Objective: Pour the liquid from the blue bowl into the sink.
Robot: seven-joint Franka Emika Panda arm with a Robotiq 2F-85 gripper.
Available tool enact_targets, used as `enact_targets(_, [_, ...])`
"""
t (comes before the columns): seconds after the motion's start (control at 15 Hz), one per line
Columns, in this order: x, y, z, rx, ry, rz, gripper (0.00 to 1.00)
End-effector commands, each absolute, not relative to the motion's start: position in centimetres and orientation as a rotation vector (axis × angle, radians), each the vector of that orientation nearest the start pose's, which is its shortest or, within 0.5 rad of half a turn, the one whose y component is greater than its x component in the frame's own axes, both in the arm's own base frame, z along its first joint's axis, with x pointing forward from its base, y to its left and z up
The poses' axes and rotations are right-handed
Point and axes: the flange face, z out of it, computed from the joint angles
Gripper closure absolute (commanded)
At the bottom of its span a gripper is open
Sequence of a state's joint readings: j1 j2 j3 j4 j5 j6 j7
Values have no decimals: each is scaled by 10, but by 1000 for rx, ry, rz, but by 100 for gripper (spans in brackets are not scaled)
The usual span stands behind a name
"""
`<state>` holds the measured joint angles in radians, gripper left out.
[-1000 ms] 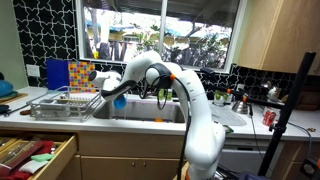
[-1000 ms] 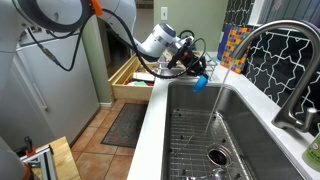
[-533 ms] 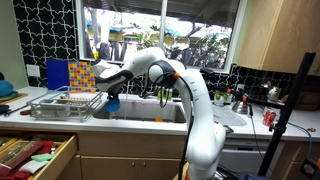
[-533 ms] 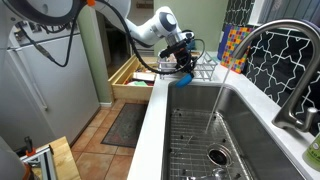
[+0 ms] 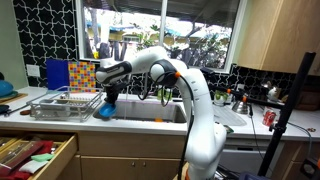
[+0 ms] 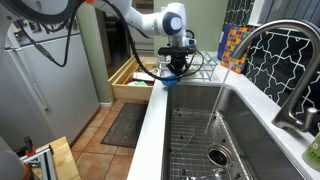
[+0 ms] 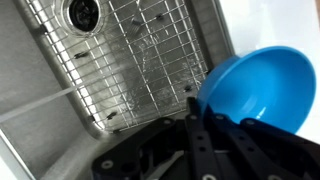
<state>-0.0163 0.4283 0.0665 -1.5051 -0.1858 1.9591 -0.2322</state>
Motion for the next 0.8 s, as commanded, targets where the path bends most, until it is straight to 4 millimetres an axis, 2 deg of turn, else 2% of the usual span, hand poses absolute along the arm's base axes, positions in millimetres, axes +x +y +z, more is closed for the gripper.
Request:
enact_targets(0.0, [672, 4, 417, -3124, -537, 107, 96])
enact_targets(0.27, [660, -18, 405, -3112, -559, 204, 97])
enact_targets(0.73, [652, -24, 387, -2975, -712, 169, 97])
